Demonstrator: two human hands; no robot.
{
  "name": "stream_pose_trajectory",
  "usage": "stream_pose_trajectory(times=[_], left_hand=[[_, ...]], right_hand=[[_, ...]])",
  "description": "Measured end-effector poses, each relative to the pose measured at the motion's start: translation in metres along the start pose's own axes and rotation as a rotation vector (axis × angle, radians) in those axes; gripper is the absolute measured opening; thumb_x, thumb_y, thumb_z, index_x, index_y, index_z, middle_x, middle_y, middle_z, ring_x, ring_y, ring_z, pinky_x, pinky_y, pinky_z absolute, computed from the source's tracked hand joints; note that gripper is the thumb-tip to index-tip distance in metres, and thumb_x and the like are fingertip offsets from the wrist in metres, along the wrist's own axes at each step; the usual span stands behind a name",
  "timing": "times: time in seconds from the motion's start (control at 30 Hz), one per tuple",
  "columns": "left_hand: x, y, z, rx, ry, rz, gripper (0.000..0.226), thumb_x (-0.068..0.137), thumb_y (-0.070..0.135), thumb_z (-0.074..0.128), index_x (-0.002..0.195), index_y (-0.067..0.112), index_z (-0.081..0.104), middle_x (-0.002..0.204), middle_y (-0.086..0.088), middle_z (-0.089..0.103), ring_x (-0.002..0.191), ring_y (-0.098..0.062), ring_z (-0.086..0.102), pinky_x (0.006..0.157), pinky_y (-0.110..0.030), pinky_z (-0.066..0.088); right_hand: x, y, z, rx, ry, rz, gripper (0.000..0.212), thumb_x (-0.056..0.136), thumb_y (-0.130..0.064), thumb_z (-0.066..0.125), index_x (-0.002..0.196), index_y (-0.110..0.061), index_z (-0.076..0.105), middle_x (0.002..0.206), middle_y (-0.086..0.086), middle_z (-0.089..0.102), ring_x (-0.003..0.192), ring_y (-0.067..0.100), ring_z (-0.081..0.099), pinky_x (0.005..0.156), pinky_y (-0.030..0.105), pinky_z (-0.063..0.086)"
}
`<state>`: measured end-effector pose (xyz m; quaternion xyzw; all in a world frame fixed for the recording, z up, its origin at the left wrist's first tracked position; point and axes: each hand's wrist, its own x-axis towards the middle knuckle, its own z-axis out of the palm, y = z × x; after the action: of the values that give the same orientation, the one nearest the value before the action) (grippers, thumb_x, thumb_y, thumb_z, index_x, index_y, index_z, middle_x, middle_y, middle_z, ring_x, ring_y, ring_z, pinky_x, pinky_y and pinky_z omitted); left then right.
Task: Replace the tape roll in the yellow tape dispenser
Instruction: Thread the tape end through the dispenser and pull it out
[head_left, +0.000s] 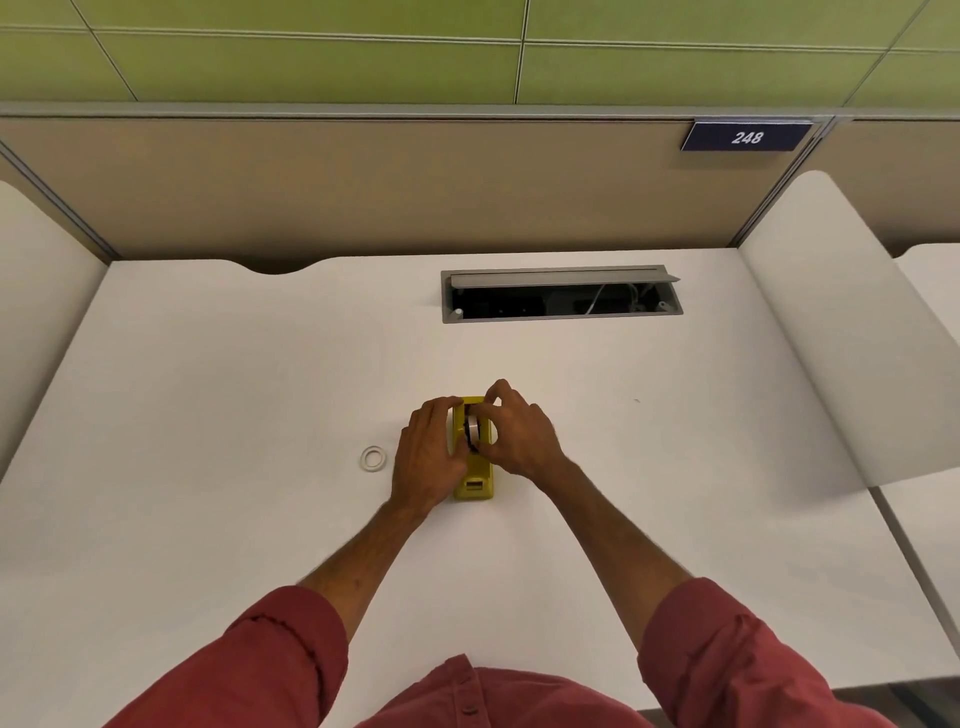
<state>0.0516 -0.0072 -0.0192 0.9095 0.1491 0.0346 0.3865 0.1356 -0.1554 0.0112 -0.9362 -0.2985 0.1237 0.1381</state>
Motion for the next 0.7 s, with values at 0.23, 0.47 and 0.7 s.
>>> stream_pose_trajectory(times=[0.23,0.47,0.7], left_hand=[[-0.0037,-0.0032,0.0008,0.030,-0.051,0.027,0.052,0.099,0.026,0.071,0.148,0.025,0.056,0.158,0.005,0.051,0.151,-0.019,0.045,0.125,-0.042,0.043],[-0.0035,-0.0034,0.0001,0.088,-0.061,0.049,0.043,0.105,0.035,0.065,0.147,0.027,0.059,0.161,0.006,0.047,0.149,-0.020,0.047,0.121,-0.043,0.046],[-0.0020,-0.0029,-0.0019,0.085,-0.083,0.033,0.040,0.106,0.036,0.062,0.145,0.026,0.062,0.163,0.005,0.045,0.149,-0.021,0.047,0.122,-0.043,0.047]], right_hand=[[-0.0018,-0.0004,0.0028,-0.039,0.004,-0.006,0.052,0.096,-0.046,0.074,0.144,-0.029,0.067,0.145,-0.002,0.051,0.125,0.022,0.060,0.085,0.038,0.053],[-0.0039,0.0049,-0.0039,0.005,0.054,-0.010,0.037,0.102,-0.043,0.067,0.136,-0.029,0.073,0.135,-0.008,0.064,0.123,0.018,0.065,0.089,0.038,0.048],[-0.0086,-0.0008,0.0007,-0.188,0.085,-0.073,0.039,0.107,-0.053,0.051,0.136,-0.036,0.073,0.138,-0.011,0.065,0.117,0.018,0.069,0.082,0.035,0.047]])
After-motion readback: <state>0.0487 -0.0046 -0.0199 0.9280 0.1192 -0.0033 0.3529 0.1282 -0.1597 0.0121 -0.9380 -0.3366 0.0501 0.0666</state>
